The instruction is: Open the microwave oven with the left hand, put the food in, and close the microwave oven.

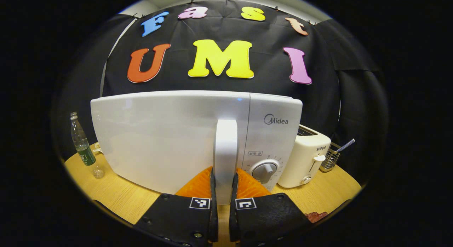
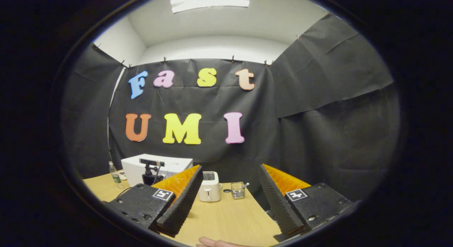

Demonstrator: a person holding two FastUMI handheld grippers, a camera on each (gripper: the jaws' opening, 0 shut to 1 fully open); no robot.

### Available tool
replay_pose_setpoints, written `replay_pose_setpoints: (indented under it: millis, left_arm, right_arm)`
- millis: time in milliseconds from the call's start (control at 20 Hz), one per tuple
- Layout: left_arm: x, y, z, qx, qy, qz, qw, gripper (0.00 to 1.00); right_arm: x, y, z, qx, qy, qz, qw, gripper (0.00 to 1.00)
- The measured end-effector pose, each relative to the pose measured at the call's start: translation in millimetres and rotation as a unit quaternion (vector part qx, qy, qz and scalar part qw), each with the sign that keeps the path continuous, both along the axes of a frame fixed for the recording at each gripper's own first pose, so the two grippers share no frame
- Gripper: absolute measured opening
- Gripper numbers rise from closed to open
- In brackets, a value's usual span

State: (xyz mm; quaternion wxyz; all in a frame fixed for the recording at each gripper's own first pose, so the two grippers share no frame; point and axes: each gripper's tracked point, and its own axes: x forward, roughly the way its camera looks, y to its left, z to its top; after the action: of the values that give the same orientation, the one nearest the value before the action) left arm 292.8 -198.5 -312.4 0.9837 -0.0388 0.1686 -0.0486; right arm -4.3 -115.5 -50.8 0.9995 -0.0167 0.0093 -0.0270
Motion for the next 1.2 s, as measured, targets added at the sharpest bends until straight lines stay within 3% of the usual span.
replay_pose_setpoints:
  millis: [50,100,150,250,300,350,450,550,600,750,800,850,1200]
  left_arm:
    - [-2.9,2.5,10.8,0.001,-0.027,0.004,1.000,0.12]
    - [-15.0,5.1,5.0,0.003,-0.008,0.002,1.000,0.12]
    - [-29.9,8.4,7.9,0.005,-0.023,-0.008,1.000,0.06]
    - [-52.5,13.9,10.5,-0.007,-0.024,-0.031,0.999,0.06]
    - [-61.6,20.5,13.2,-0.019,-0.028,-0.037,0.999,0.06]
    - [-73.9,25.6,11.1,-0.022,-0.019,-0.044,0.999,0.06]
    - [-92.9,37.1,14.3,-0.013,-0.023,-0.054,0.998,0.06]
    - [-107.3,48.9,15.6,-0.013,-0.028,-0.061,0.998,0.06]
    - [-114.2,53.8,16.2,-0.016,-0.029,-0.063,0.997,0.06]
    - [-133.8,69.3,17.9,-0.002,-0.038,-0.075,0.996,0.06]
    - [-138.9,74.7,17.6,0.000,-0.039,-0.076,0.996,0.06]
    - [-145.1,80.8,18.9,0.002,-0.044,-0.075,0.996,0.06]
    - [-190.1,138.5,19.4,0.014,-0.043,-0.061,0.997,0.08]
  right_arm:
    - [-2.4,0.1,0.8,0.000,-0.001,0.000,1.000,1.00]
    - [-3.2,-0.1,-0.5,0.001,-0.001,0.001,1.000,0.95]
    - [-4.7,-0.2,-1.6,0.003,0.000,0.000,1.000,1.00]
    - [-7.4,1.2,-5.0,0.009,0.004,0.002,1.000,1.00]
    - [-8.4,2.5,-7.8,0.012,0.007,0.003,1.000,0.95]
    - [-9.1,4.8,-10.4,0.013,0.012,0.004,1.000,1.00]
    - [-9.7,12.2,-13.7,0.011,0.018,0.008,1.000,0.95]
    - [-10.3,19.5,-14.3,0.005,0.016,0.009,1.000,1.00]
    - [-10.7,24.5,-15.5,0.001,0.015,0.010,1.000,0.95]
    - [-10.0,39.1,-18.5,-0.008,0.015,0.016,1.000,1.00]
    - [-9.2,44.8,-21.1,-0.010,0.017,0.019,1.000,0.95]
    - [-7.9,51.3,-23.4,-0.012,0.019,0.024,0.999,1.00]
    - [-0.7,87.5,-45.8,-0.019,0.041,0.048,0.998,1.00]
